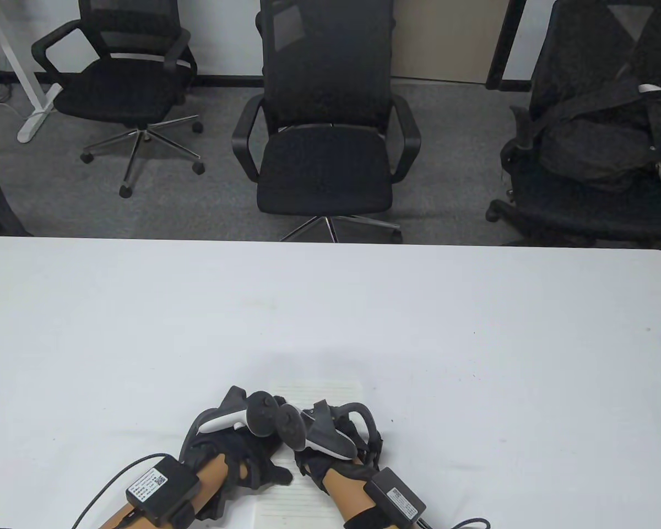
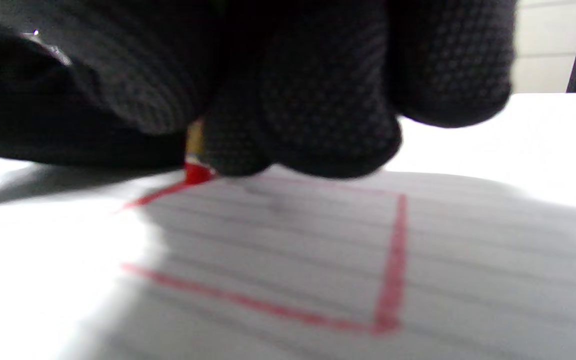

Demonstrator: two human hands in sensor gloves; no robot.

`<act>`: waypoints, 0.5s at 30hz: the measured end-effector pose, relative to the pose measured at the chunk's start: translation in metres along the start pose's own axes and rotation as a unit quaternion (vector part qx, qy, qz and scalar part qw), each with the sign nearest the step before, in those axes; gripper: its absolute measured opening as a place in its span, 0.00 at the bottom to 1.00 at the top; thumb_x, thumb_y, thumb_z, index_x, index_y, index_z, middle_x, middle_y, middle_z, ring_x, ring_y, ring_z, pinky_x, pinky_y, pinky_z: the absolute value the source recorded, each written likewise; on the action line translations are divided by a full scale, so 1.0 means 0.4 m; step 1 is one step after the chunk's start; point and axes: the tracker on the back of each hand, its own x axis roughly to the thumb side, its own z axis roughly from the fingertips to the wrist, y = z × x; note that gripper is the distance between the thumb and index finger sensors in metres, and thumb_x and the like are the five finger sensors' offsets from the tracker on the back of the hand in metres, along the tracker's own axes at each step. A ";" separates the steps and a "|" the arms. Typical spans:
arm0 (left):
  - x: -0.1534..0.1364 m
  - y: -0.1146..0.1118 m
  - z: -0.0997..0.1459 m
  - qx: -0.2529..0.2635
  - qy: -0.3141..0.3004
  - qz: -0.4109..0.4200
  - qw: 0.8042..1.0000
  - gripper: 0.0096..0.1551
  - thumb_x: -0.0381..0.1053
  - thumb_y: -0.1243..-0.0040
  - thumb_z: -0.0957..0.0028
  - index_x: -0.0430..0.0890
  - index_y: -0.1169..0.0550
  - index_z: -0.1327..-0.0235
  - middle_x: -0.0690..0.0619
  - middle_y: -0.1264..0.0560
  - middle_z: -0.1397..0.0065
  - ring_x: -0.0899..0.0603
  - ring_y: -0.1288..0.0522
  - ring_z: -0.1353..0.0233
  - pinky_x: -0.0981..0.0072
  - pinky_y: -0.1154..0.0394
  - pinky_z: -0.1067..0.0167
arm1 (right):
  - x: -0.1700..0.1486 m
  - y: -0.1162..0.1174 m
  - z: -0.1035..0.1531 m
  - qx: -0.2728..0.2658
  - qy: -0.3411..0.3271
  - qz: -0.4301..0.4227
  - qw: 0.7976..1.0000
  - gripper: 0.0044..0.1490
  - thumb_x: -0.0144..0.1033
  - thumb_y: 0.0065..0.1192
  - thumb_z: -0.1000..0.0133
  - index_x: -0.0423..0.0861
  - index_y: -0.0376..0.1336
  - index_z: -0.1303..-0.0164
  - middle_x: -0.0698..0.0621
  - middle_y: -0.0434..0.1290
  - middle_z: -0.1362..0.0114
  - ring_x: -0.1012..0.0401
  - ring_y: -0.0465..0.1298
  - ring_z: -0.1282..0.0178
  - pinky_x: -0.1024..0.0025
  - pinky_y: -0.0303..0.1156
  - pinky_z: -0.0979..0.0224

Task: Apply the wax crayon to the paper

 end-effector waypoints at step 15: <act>0.000 0.000 -0.001 0.000 0.001 -0.001 1.000 0.65 0.82 0.41 0.60 0.71 0.67 0.28 0.67 0.77 0.23 0.49 0.78 0.19 0.36 0.73 0.27 | 0.008 -0.001 0.010 0.063 -0.025 -0.016 0.998 0.24 0.44 0.71 0.54 0.50 0.73 0.49 0.48 0.83 0.52 0.58 0.83 0.63 0.52 0.80 0.48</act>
